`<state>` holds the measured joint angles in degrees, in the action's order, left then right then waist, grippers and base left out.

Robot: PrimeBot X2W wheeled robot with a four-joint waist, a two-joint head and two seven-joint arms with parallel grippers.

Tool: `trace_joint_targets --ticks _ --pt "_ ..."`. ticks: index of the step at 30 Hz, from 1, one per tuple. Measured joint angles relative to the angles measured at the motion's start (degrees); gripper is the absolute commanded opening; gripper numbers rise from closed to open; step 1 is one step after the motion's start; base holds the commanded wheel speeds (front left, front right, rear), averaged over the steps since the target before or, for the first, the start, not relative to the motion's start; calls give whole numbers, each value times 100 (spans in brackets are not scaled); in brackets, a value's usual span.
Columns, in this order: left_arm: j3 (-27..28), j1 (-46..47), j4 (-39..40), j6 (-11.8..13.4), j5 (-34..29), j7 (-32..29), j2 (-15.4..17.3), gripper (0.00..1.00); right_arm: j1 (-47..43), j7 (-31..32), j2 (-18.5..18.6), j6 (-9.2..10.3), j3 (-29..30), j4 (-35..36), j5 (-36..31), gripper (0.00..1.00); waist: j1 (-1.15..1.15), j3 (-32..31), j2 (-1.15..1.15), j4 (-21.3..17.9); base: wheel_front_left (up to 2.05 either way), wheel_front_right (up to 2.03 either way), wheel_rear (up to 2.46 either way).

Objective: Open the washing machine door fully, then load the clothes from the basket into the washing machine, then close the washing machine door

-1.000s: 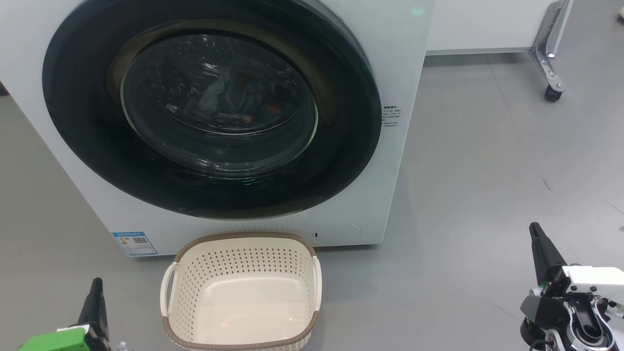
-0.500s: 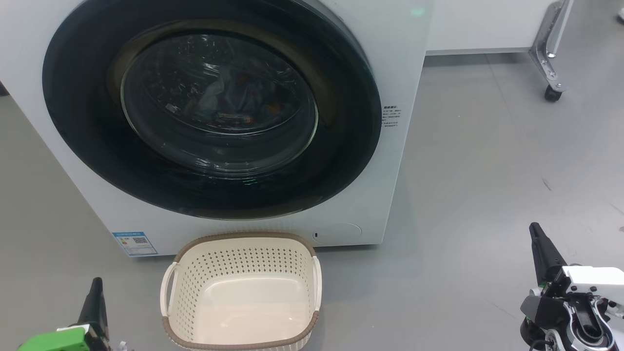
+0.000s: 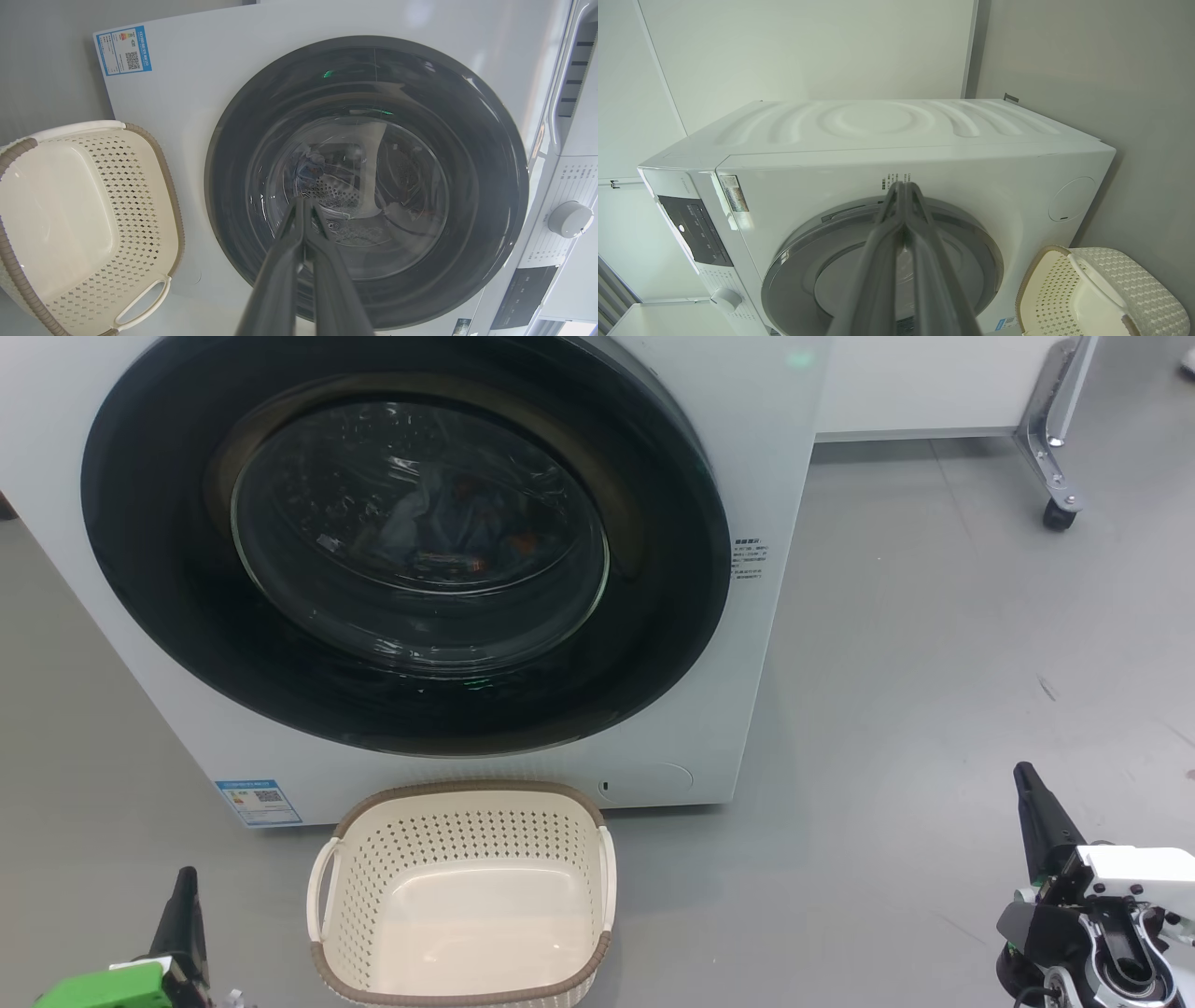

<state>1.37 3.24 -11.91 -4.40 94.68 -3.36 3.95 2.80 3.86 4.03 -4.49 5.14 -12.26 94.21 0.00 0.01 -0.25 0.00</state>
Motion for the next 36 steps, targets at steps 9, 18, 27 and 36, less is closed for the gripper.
trace_joint_targets --ticks 9,18,27,36 --pt "0 1 -2 -4 0 0 0 0 1 0 0 0 1 -1 0 0 0 0 0 0 0 0 0" --pt "1 1 -5 -4 0 -13 0 0 1 0 -1 0 2 -4 0 0 0 0 0 0 0 0 0" --pt "1 1 -11 -5 0 -14 0 0 1 0 -1 -1 3 -10 0 0 0 0 0 0 0 0 0" --pt "2 1 -16 -5 0 -14 0 0 2 0 -1 -1 5 -14 0 0 0 -1 0 0 0 0 0"
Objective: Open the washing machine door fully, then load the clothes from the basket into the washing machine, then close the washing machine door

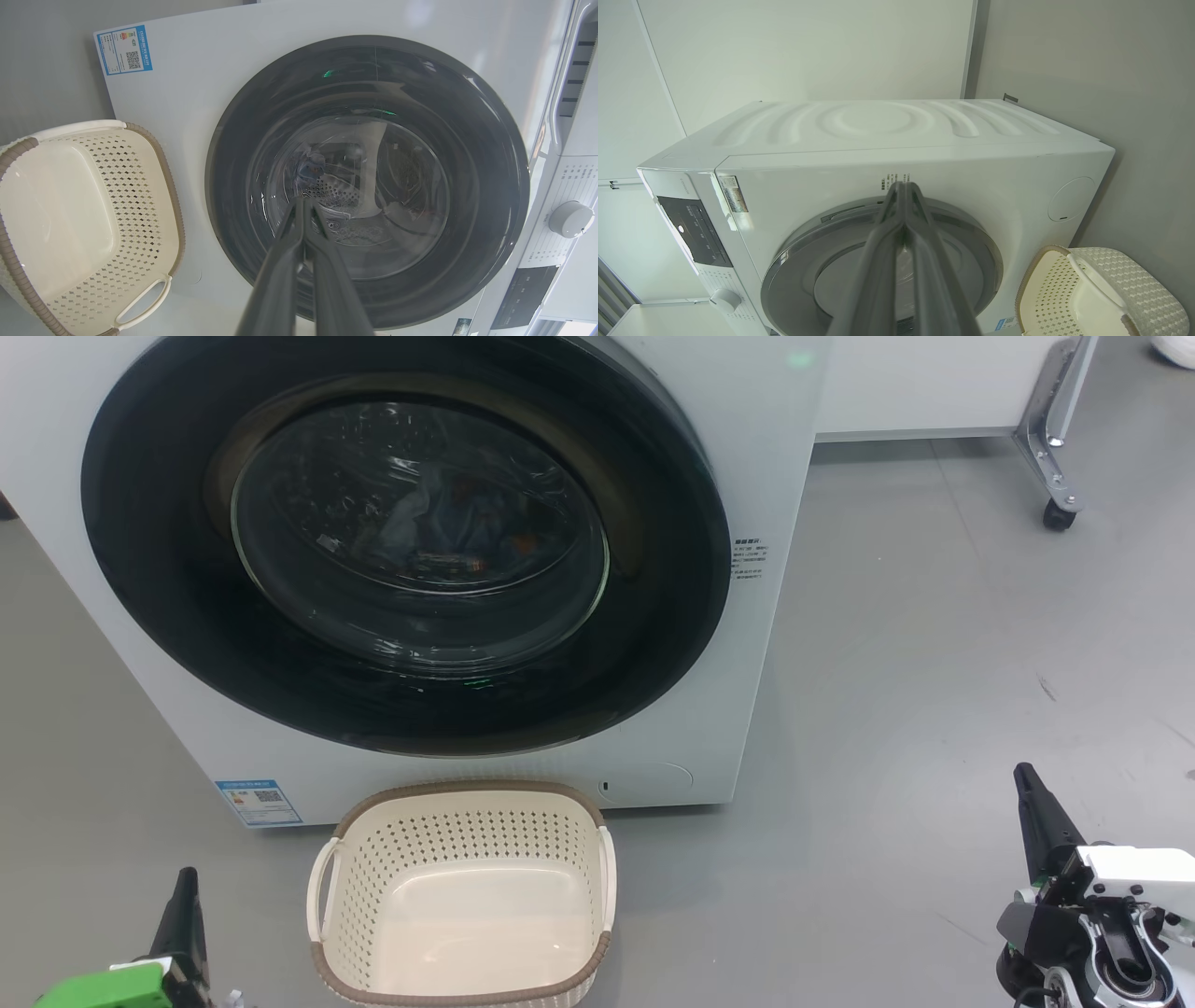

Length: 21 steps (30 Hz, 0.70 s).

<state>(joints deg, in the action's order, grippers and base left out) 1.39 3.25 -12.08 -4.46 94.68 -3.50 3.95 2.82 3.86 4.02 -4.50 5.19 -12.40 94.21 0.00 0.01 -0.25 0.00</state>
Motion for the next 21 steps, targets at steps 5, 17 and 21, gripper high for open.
trace_joint_targets --ticks 5,17,21 --pt "0 0 -1 0 0 0 0 0 0 0 -1 0 0 -3 0 0 0 0 0 0 0 0 0" --pt "1 1 -3 0 0 0 0 0 0 0 -1 0 2 -5 0 0 0 0 0 0 0 0 0" --pt "2 1 -3 0 0 0 0 0 0 0 -1 0 2 -7 0 0 0 0 0 0 0 0 0"
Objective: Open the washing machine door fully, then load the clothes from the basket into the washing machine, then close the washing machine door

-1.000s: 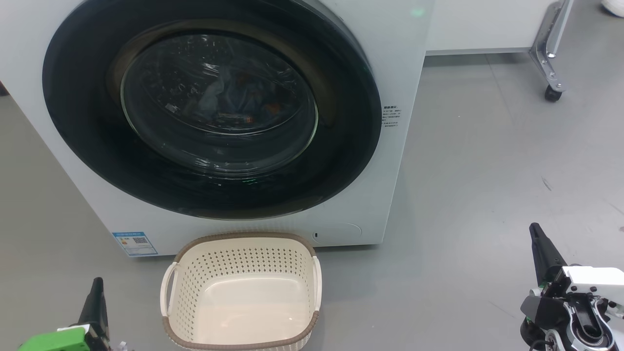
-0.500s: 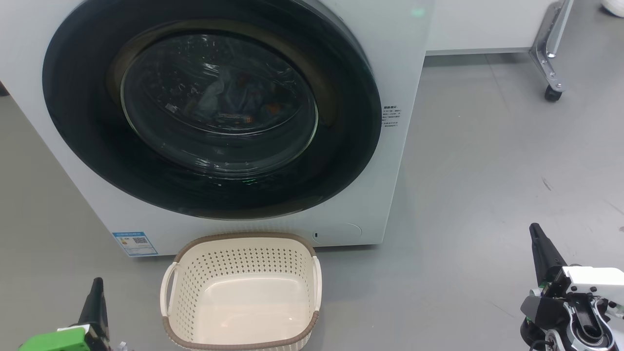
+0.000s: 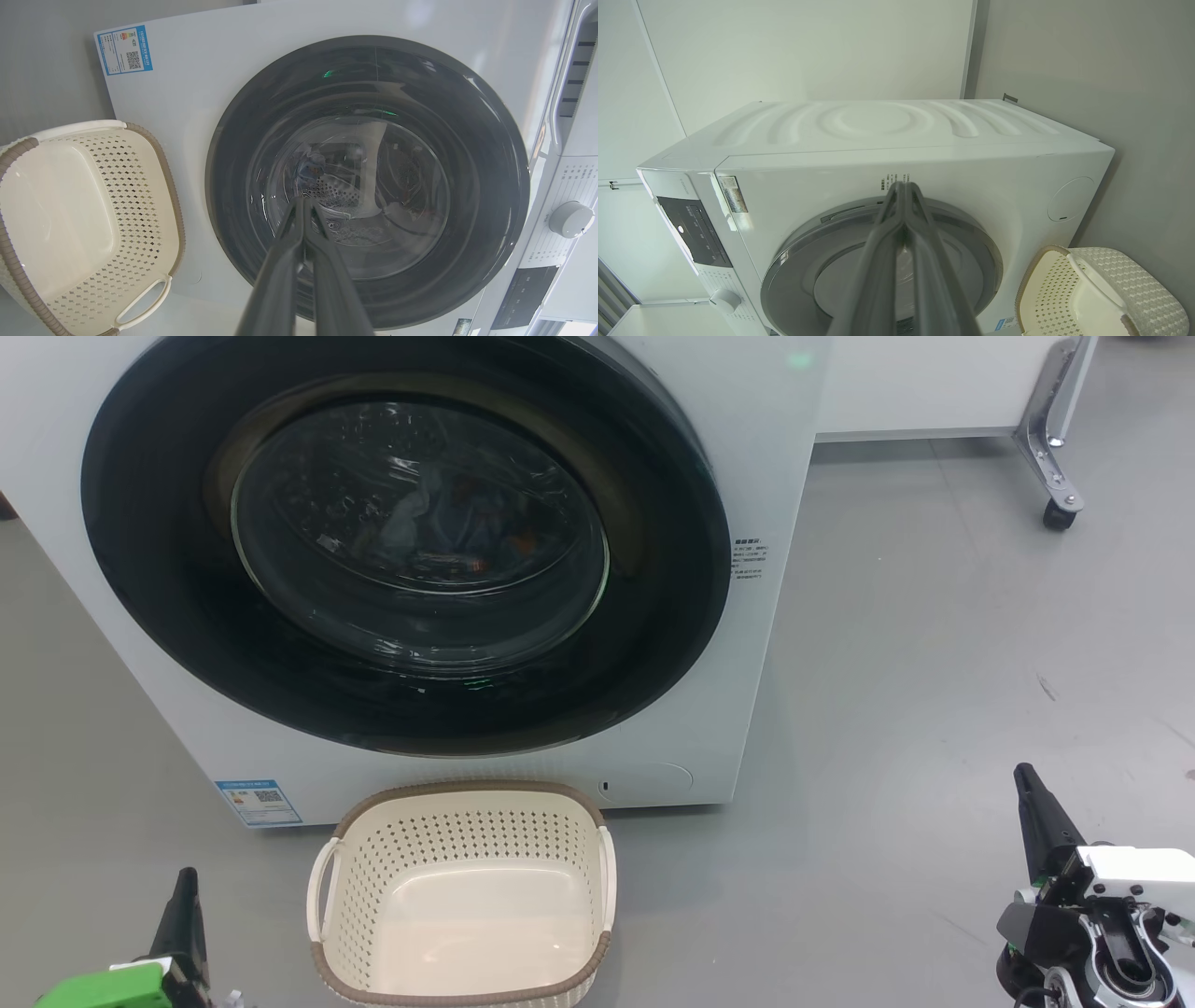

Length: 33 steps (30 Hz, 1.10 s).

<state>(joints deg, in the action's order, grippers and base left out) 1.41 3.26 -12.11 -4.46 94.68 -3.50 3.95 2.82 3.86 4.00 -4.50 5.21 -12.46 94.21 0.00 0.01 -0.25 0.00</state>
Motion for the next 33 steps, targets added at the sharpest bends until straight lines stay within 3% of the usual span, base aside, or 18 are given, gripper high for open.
trace_joint_targets --ticks 33 --pt "2 0 -4 0 0 0 0 0 1 1 -2 0 7 -3 0 0 0 0 0 0 0 0 0"
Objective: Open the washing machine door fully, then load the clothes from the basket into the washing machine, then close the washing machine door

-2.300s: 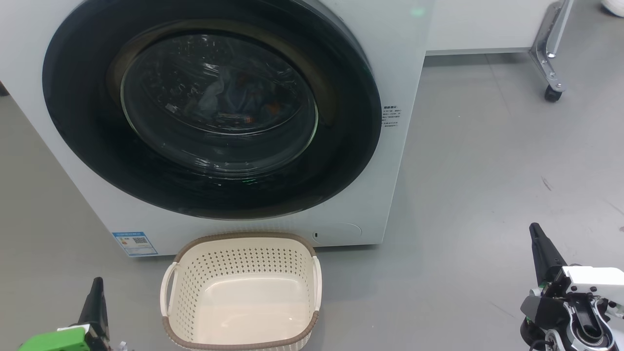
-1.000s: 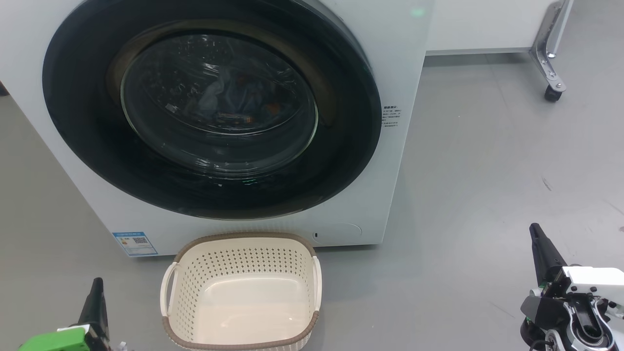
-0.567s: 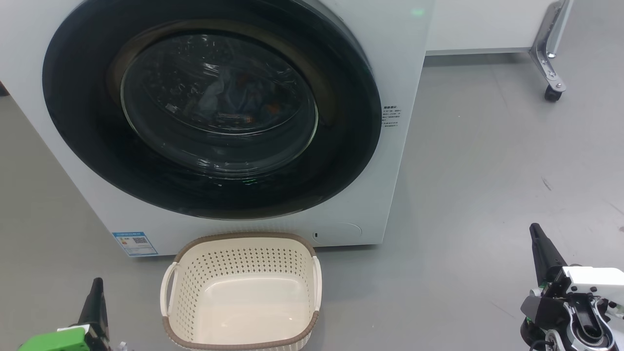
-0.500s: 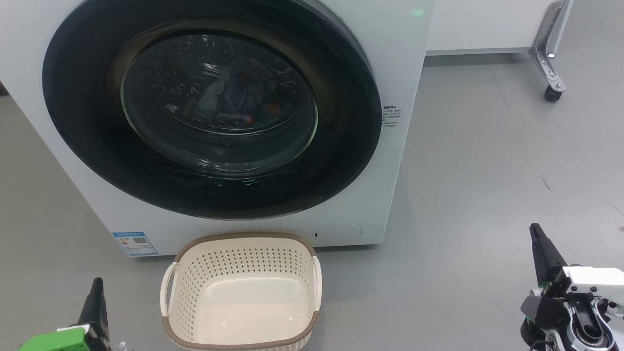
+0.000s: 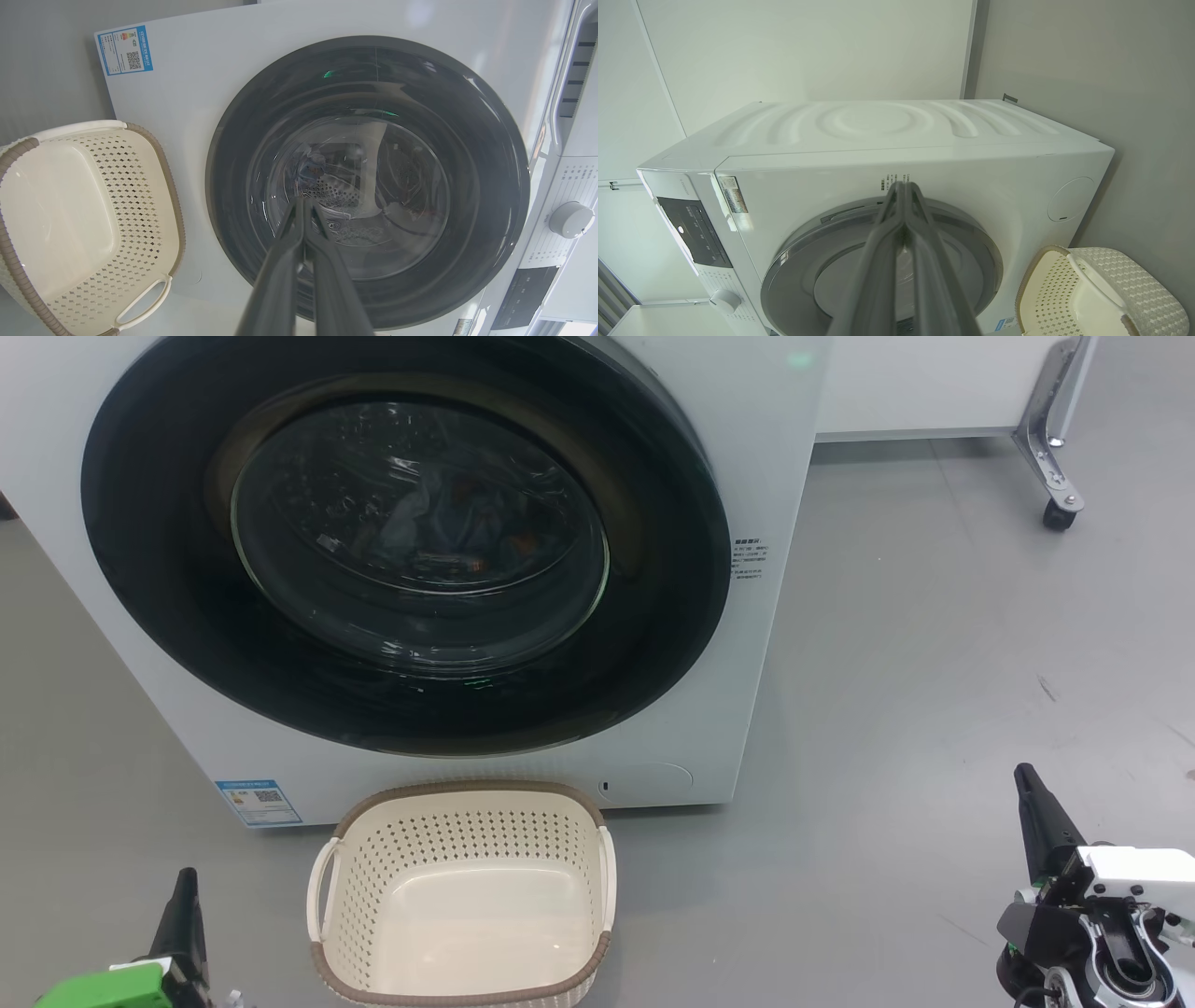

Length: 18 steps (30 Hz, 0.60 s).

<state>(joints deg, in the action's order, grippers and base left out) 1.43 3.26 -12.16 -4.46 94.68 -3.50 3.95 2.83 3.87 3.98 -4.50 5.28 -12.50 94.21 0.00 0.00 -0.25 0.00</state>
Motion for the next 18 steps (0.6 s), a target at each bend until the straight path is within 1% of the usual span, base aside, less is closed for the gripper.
trace_joint_targets --ticks 18 --pt "2 1 -2 0 0 0 0 0 0 0 -3 -1 1 0 0 0 0 0 0 0 0 0 0"
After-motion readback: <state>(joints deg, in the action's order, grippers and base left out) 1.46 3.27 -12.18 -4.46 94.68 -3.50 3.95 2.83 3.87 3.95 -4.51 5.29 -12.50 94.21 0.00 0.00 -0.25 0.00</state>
